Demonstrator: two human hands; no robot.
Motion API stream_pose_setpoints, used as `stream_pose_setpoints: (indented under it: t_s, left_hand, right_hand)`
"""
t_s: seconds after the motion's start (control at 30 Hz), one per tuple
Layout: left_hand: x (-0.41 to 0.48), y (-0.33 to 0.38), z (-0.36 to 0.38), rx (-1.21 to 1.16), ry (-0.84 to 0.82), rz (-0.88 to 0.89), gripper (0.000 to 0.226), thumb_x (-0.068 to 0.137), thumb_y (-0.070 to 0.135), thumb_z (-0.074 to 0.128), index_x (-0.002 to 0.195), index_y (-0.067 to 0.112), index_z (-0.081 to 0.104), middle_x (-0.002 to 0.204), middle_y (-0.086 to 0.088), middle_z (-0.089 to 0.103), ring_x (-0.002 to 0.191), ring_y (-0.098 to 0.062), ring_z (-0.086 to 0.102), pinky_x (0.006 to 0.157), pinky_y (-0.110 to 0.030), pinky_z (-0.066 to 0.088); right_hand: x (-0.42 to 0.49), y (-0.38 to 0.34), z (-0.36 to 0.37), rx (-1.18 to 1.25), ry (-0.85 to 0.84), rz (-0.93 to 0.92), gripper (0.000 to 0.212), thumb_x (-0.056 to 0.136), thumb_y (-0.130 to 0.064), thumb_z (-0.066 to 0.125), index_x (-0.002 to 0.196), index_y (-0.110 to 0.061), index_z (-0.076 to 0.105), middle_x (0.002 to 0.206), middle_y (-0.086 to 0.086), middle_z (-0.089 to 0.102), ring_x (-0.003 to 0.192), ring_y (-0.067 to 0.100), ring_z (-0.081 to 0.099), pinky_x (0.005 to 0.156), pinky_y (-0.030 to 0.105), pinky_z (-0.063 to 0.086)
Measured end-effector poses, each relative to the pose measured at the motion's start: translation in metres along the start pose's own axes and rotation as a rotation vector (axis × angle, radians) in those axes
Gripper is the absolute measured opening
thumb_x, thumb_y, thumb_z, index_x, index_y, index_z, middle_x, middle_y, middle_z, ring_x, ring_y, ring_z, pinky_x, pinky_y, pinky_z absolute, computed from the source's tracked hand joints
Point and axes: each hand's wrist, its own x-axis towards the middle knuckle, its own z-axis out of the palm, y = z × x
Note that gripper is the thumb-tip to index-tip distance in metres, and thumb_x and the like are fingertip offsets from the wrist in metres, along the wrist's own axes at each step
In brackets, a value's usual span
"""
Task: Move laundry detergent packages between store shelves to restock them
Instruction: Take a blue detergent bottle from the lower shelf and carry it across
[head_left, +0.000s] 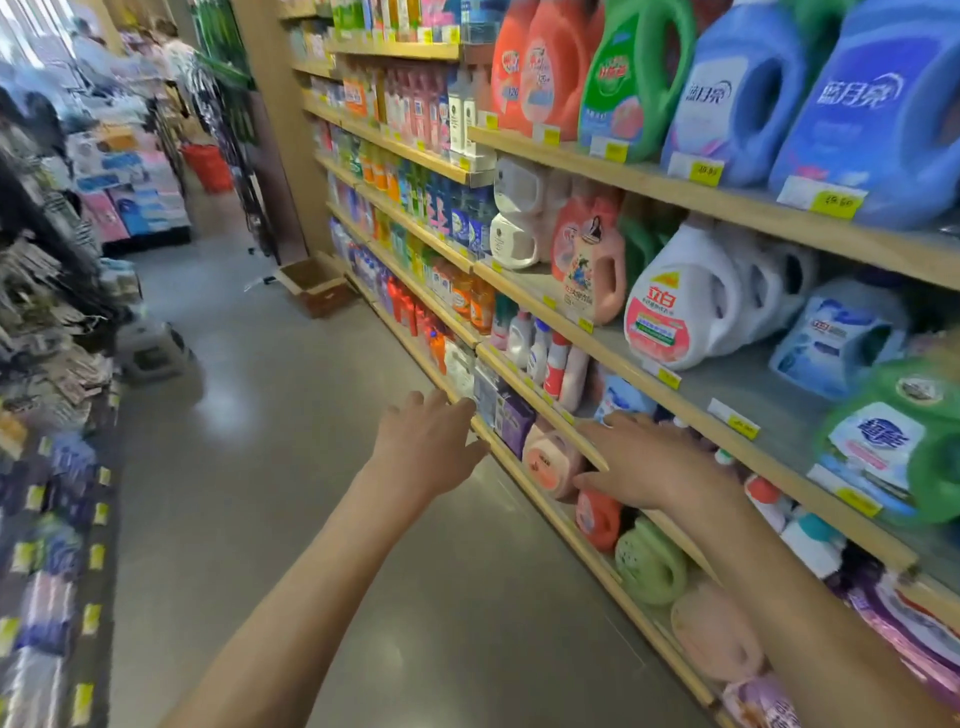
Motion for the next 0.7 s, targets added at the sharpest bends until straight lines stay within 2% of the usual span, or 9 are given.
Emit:
stream_pose_setpoints:
  t_s: [0.23, 0.33, 0.47, 0.6, 0.7]
  left_hand:
    - [0.076, -0.033, 0.011, 0.000, -0.033, 0.052, 0.055, 0.099, 0.055, 0.047, 0.146, 0.027, 0.042, 0.139, -0.005, 0.052, 0.131, -0.030, 0.047, 0.099, -0.043, 0.044]
    - [0.115, -0.044, 0.014, 0.004, -0.037, 0.085, 0.055, 0.099, 0.055, 0.047, 0.146, 0.028, 0.042, 0.139, -0.005, 0.052, 0.130, -0.029, 0.047, 0.098, -0.042, 0.044]
    - [0.173, -0.055, 0.015, 0.008, -0.048, 0.136, 0.055, 0.099, 0.055, 0.046, 0.146, 0.028, 0.042, 0.138, -0.004, 0.053, 0.129, -0.029, 0.048, 0.098, -0.042, 0.043]
    - [0.233, -0.069, 0.020, 0.019, -0.076, 0.183, 0.057, 0.099, 0.055, 0.047, 0.148, 0.027, 0.040, 0.144, -0.005, 0.050, 0.132, -0.030, 0.047, 0.101, -0.044, 0.044]
    - [0.271, -0.077, 0.030, 0.039, -0.092, 0.226, 0.059, 0.099, 0.056, 0.047, 0.151, 0.029, 0.037, 0.145, -0.005, 0.050, 0.132, -0.030, 0.047, 0.101, -0.044, 0.045]
  right_hand:
    - [0.077, -0.007, 0.009, 0.056, -0.074, 0.060, 0.070, 0.093, -0.056, 0.053, 0.152, -0.029, 0.025, 0.156, 0.011, 0.030, 0.144, 0.037, 0.024, 0.107, 0.050, 0.035]
    - [0.111, -0.005, 0.010, 0.078, -0.098, 0.082, 0.074, 0.095, -0.054, 0.052, 0.155, -0.031, 0.017, 0.156, 0.012, 0.028, 0.144, 0.038, 0.023, 0.106, 0.049, 0.036]
    - [0.161, 0.000, 0.014, 0.112, -0.117, 0.127, 0.073, 0.094, -0.055, 0.052, 0.155, -0.034, 0.017, 0.156, 0.011, 0.029, 0.142, 0.038, 0.027, 0.105, 0.047, 0.036]
    - [0.222, 0.007, 0.020, 0.171, -0.138, 0.179, 0.067, 0.092, -0.056, 0.054, 0.149, -0.034, 0.028, 0.148, 0.010, 0.041, 0.135, 0.036, 0.038, 0.101, 0.046, 0.038]
    - [0.259, 0.008, 0.026, 0.205, -0.140, 0.201, 0.070, 0.091, -0.058, 0.055, 0.150, -0.033, 0.027, 0.145, 0.012, 0.044, 0.133, 0.034, 0.043, 0.099, 0.046, 0.039]
